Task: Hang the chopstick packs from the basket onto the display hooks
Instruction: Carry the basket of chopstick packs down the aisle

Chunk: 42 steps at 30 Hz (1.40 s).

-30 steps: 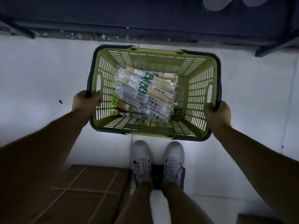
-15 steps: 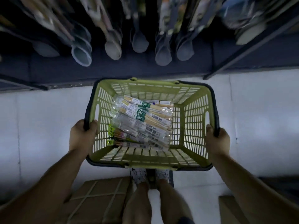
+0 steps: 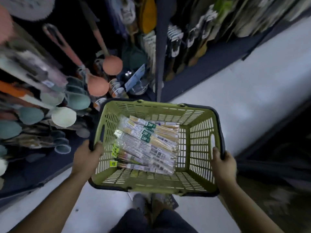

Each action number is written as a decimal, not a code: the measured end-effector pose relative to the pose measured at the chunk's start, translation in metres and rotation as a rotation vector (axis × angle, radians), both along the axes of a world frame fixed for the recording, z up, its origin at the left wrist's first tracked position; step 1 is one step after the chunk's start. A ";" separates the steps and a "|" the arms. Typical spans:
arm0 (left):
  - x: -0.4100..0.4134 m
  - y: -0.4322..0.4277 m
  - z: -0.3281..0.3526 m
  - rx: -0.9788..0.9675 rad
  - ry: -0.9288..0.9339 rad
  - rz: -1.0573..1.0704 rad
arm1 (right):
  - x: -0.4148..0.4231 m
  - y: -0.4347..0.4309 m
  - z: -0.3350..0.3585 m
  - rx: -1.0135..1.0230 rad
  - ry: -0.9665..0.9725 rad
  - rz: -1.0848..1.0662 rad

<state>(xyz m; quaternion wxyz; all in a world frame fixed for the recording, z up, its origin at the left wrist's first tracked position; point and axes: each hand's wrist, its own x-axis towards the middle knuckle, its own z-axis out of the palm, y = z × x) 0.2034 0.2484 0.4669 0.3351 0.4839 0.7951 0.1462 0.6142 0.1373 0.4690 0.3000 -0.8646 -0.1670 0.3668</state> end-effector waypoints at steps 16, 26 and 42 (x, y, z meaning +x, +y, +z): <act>0.259 0.181 0.028 -0.008 -0.165 -0.513 | 0.152 -0.001 0.044 0.021 -0.183 -0.502; 0.421 0.325 0.035 -0.025 -0.197 -0.693 | 0.240 0.081 0.052 -0.021 -0.239 -0.722; 0.728 0.469 0.051 0.036 -0.198 -0.858 | 0.505 0.196 0.050 -0.005 -0.207 -0.855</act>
